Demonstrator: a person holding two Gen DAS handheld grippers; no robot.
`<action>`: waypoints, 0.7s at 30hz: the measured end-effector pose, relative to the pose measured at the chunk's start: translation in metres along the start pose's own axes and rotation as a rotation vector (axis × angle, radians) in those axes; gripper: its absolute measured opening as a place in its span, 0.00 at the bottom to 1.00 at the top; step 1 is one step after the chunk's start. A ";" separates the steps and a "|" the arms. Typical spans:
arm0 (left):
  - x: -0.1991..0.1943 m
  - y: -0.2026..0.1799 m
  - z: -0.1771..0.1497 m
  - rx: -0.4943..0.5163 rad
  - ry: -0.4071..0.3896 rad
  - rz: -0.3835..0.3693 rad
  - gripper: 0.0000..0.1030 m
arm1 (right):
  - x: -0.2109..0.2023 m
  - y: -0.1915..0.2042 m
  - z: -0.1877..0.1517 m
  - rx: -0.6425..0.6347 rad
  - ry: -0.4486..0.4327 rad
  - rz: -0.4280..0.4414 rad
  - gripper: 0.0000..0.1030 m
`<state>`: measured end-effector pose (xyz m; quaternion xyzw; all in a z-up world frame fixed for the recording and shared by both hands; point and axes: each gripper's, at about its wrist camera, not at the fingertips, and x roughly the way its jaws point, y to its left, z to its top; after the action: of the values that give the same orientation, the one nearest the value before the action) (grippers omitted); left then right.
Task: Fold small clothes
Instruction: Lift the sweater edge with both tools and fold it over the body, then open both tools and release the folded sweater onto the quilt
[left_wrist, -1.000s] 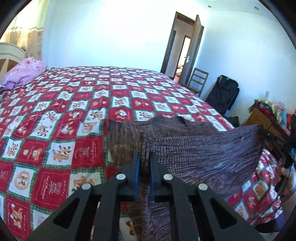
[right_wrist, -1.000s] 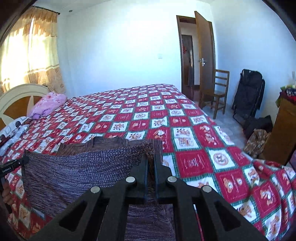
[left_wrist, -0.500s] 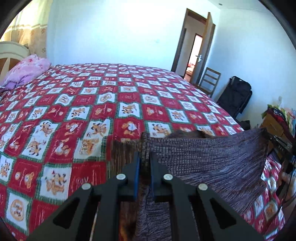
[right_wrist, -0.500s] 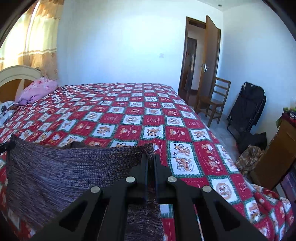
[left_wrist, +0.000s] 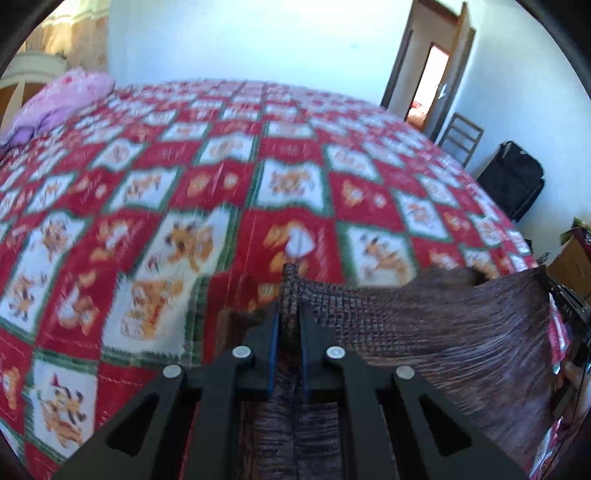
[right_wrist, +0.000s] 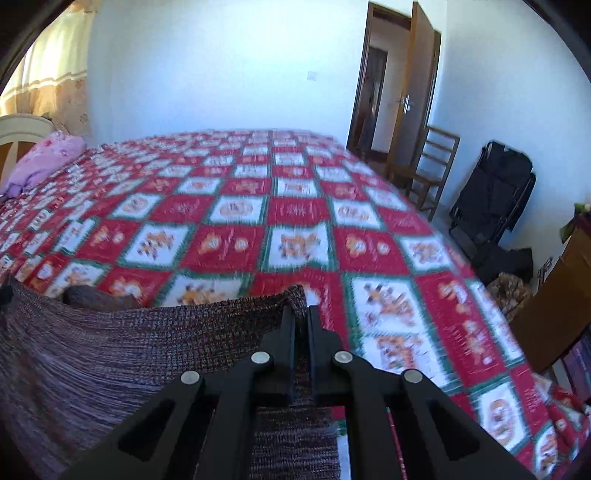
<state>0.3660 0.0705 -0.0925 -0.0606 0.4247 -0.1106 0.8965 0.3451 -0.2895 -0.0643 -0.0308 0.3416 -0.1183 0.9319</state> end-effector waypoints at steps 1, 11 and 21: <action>0.001 0.000 -0.001 0.000 0.004 0.001 0.10 | 0.005 0.000 -0.003 0.005 0.014 0.002 0.05; 0.003 -0.003 -0.003 0.057 0.018 0.100 0.30 | 0.023 -0.010 -0.004 0.051 0.119 0.101 0.06; -0.079 -0.010 -0.025 0.128 -0.086 0.172 0.77 | -0.094 -0.011 -0.031 0.193 -0.013 0.165 0.11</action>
<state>0.2967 0.0802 -0.0466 0.0284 0.3813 -0.0575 0.9222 0.2535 -0.2765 -0.0272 0.0867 0.3241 -0.0732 0.9392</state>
